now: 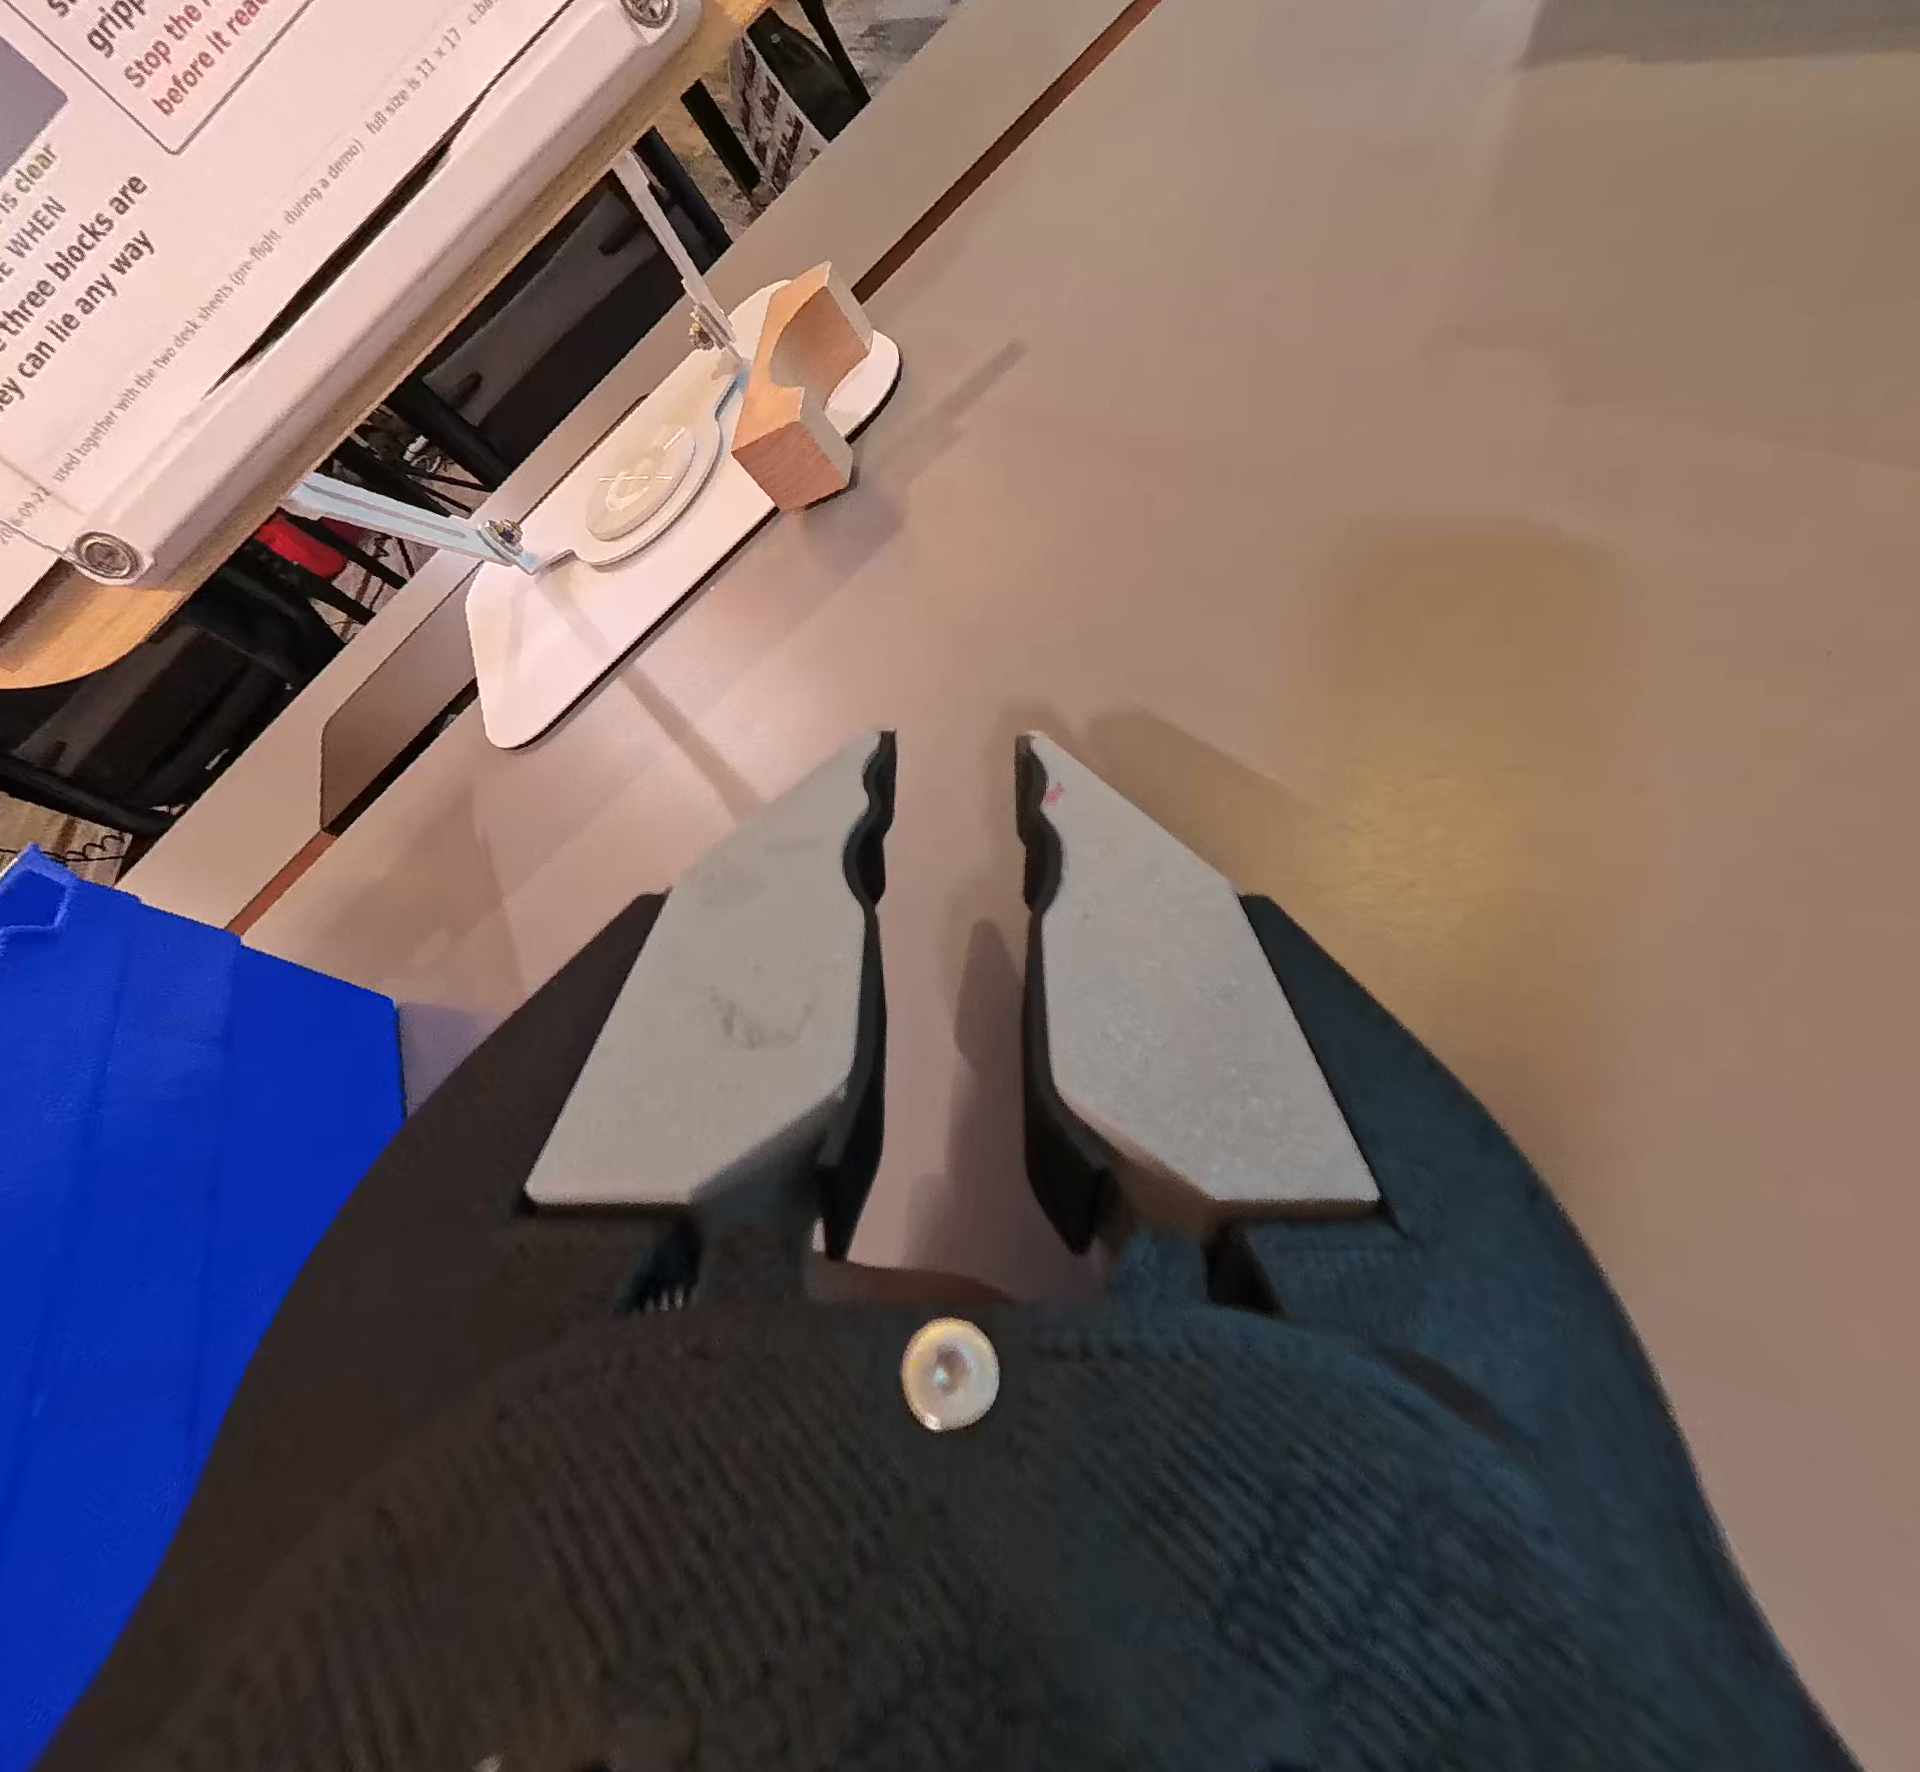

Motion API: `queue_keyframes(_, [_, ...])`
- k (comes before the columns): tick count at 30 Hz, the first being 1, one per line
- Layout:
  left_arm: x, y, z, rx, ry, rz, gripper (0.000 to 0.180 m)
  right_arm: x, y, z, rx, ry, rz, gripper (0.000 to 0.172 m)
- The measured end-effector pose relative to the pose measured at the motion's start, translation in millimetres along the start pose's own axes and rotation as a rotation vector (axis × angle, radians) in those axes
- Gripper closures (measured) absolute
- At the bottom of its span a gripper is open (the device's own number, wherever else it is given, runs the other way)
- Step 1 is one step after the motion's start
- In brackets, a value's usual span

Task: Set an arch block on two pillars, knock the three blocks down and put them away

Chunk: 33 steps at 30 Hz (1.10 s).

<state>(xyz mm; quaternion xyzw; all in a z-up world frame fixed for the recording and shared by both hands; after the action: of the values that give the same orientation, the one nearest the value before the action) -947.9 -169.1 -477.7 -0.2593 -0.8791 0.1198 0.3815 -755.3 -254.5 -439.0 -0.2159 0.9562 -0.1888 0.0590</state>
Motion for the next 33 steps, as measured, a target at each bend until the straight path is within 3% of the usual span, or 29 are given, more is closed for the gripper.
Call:
queue_keyframes(9, [-6, 2, 1, 0.024, 0.052, 0.012, 0.160, 51, -4, 12, 0.203, -0.241, -0.186, 0.143])
queue_keyframes(14, [-4, 6, 4, 0.055, 0.003, 0.050, 0.152, 46, 26, 24, 0.140, -0.288, -0.036, 0.148])
queue_keyframes(17, [-1, 17, 8, 0.097, -0.020, 0.096, 0.147, 41, 26, 22, 0.127, -0.305, -0.008, 0.148])
queue_keyframes(24, [35, 80, -8, 0.126, -0.086, -0.046, 0.131, 28, 28, 24, 0.134, -0.256, -0.020, 0.151])
queue_keyframes(30, [55, 149, -18, 0.196, -0.247, 0.102, 0.114, 20, 21, 15, 0.071, -0.189, -0.027, 0.153])
queue_keyframes(33, [63, 172, -19, 0.219, -0.282, 0.143, 0.124, 18, 19, 12, 0.056, -0.178, -0.034, 0.153])
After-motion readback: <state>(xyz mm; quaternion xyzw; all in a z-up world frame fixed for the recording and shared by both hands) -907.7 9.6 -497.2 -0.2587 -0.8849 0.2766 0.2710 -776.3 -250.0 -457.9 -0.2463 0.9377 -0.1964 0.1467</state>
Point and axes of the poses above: each gripper's, where its closed fingertips meet, y out along the fingers, z out of its underside, x = y × z across the jaws, the point moved 6 cm from there along -y, back along the fingers, and after that the axes turned 10 degrees about y, right-handed, at the moved point
